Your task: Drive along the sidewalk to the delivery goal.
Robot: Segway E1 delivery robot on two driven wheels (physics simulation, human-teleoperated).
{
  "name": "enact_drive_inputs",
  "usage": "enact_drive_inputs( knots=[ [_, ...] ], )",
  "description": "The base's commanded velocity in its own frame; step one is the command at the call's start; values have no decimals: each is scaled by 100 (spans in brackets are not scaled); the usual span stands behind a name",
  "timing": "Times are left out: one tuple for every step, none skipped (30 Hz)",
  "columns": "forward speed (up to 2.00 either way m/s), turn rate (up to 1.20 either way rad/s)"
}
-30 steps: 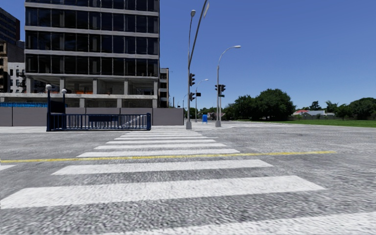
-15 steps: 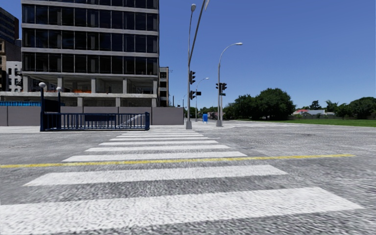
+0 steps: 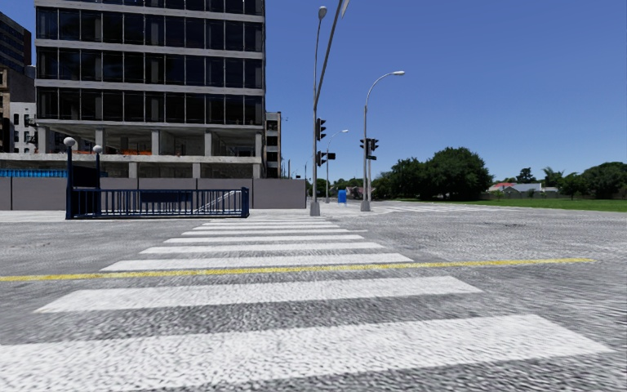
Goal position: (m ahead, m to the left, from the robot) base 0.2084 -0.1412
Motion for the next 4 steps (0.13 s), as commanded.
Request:
enact_drive_inputs(
  knots=[
    [0,0],
    [0,0],
    [0,0],
    [0,0]
  ],
)
